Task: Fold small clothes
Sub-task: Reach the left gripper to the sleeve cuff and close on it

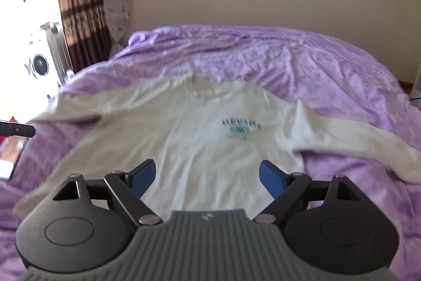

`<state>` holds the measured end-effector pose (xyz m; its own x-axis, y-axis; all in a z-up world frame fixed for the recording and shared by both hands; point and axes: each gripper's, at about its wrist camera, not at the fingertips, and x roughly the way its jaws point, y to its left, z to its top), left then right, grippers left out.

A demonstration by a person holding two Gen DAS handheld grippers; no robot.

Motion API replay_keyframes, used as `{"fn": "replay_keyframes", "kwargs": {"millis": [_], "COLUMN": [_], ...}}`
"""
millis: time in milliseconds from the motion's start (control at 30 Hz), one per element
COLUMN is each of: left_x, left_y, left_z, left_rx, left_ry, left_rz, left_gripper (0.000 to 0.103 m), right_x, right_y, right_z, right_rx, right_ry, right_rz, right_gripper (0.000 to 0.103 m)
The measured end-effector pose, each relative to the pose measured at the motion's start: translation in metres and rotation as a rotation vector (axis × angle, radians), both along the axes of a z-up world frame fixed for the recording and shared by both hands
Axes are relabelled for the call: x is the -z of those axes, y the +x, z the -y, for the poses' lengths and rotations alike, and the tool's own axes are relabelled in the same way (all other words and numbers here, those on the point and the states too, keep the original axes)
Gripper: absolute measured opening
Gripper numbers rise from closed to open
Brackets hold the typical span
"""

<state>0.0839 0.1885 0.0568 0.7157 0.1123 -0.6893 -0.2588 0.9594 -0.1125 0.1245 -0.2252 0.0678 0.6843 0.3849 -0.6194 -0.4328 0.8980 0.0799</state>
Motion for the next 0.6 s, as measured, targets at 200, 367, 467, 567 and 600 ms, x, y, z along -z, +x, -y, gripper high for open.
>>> {"fn": "replay_keyframes", "kwargs": {"millis": [200, 367, 467, 567, 600], "left_x": [-0.002, 0.02, 0.041, 0.067, 0.075], "left_y": [0.014, 0.004, -0.011, -0.019, -0.021], "left_z": [-0.115, -0.204, -0.244, -0.27, -0.277], "left_rx": [-0.197, -0.4, -0.531, -0.632, -0.655], "left_ry": [-0.088, -0.238, -0.349, -0.45, -0.488], "left_rz": [-0.029, -0.031, -0.008, -0.003, 0.002], "left_gripper": [0.069, 0.069, 0.07, 0.07, 0.07], "right_x": [0.014, 0.037, 0.053, 0.068, 0.072], "right_y": [0.065, 0.11, 0.13, 0.15, 0.155], "right_z": [-0.004, -0.018, -0.03, -0.04, -0.044], "right_rx": [0.041, 0.1, 0.145, 0.141, 0.137], "right_ry": [0.057, 0.027, -0.011, 0.001, -0.003], "right_rz": [-0.016, -0.008, 0.003, -0.03, -0.038], "right_gripper": [0.082, 0.081, 0.076, 0.062, 0.053]}}
